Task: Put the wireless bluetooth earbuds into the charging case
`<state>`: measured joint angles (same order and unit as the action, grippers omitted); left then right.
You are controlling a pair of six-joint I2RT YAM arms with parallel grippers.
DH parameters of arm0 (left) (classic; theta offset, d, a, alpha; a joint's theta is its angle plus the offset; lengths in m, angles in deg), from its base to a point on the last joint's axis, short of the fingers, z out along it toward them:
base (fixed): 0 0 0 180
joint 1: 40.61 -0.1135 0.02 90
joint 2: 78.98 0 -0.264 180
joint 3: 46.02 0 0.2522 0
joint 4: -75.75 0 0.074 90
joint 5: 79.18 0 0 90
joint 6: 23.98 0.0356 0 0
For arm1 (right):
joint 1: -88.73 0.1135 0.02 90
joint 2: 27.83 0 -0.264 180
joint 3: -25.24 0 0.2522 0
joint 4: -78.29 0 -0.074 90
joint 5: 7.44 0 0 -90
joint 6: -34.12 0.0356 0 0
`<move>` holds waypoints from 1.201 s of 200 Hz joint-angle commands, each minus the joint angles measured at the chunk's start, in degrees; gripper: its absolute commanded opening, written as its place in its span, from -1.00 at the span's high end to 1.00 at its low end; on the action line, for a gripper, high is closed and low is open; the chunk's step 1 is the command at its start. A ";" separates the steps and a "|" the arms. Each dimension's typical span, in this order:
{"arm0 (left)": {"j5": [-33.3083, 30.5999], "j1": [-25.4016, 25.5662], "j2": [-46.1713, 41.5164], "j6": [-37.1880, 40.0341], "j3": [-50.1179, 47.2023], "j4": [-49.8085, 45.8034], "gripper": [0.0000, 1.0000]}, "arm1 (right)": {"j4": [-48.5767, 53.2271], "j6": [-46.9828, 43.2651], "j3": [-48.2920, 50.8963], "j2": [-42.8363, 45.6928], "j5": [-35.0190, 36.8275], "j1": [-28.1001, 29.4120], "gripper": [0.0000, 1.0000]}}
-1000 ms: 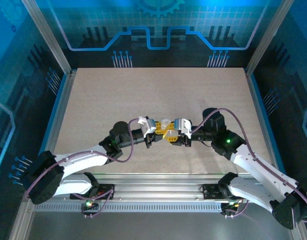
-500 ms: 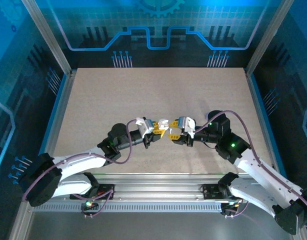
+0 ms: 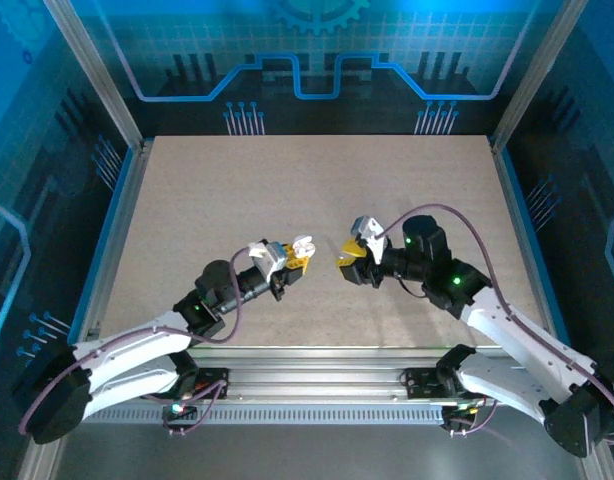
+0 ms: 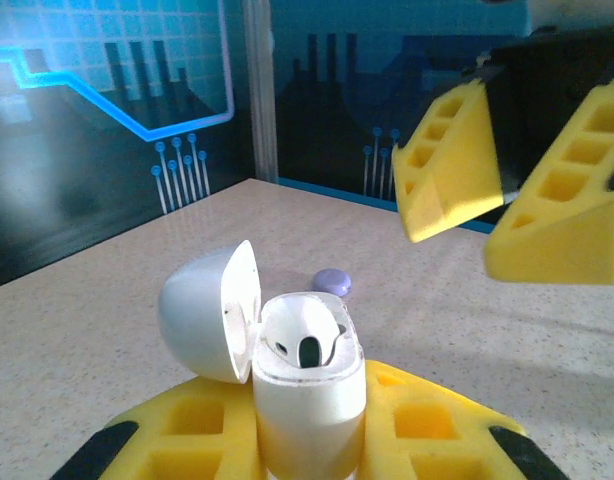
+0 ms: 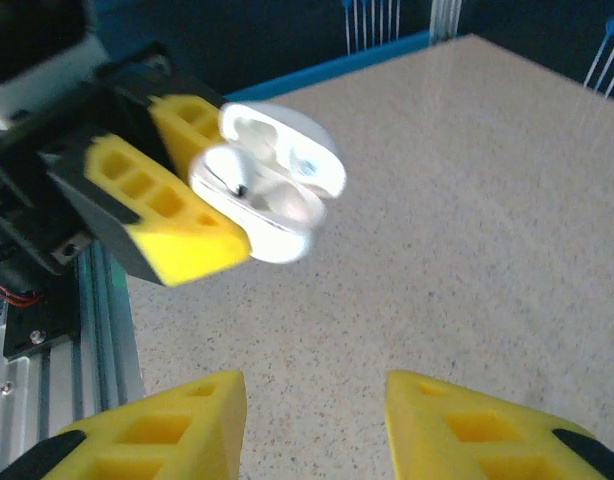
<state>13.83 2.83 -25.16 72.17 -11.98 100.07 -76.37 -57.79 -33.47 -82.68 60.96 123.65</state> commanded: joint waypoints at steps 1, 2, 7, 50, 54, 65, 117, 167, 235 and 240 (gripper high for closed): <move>-4.90 -0.22 -3.86 0.67 -0.98 -4.40 0.77 | 4.51 4.14 -4.33 -2.64 1.18 0.15 0.13; -5.05 -0.21 -4.06 0.60 -1.00 -4.46 0.77 | 4.60 4.21 -4.52 -2.81 1.20 0.15 0.13; -5.55 -0.21 -4.88 0.46 -1.14 -5.31 0.77 | 5.04 4.56 -5.07 -3.60 1.34 0.09 0.13; -9.49 -0.21 -11.27 -0.65 -0.85 -13.95 0.77 | 12.14 11.31 -14.86 -14.00 1.95 0.05 0.09; -9.83 -0.24 -11.79 -0.70 -0.80 -14.93 0.78 | 13.32 12.10 -15.91 -15.18 2.21 0.06 0.09; -10.65 -0.24 -13.40 -0.92 -1.09 -16.62 0.77 | 16.78 14.26 -19.19 -18.80 2.53 0.05 0.11; -16.10 -0.21 -18.53 -2.20 -1.24 -24.40 0.77 | 28.24 28.29 -30.40 -30.85 10.95 0.57 0.17; -18.38 -0.22 -20.21 -1.94 -0.66 -29.38 0.77 | 39.81 37.42 -37.63 -39.71 21.31 2.33 0.21; -19.03 -0.24 -21.56 -1.49 -0.45 -30.15 0.76 | 48.94 40.48 -46.54 -51.79 27.79 2.74 0.23; -19.09 -0.22 -21.56 -1.49 -0.45 -30.17 0.77 | 49.29 40.64 -47.01 -52.54 27.99 2.79 0.23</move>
<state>-3.57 2.83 -45.94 70.60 -12.62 70.66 -32.57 -19.52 -77.12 -132.17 85.63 125.86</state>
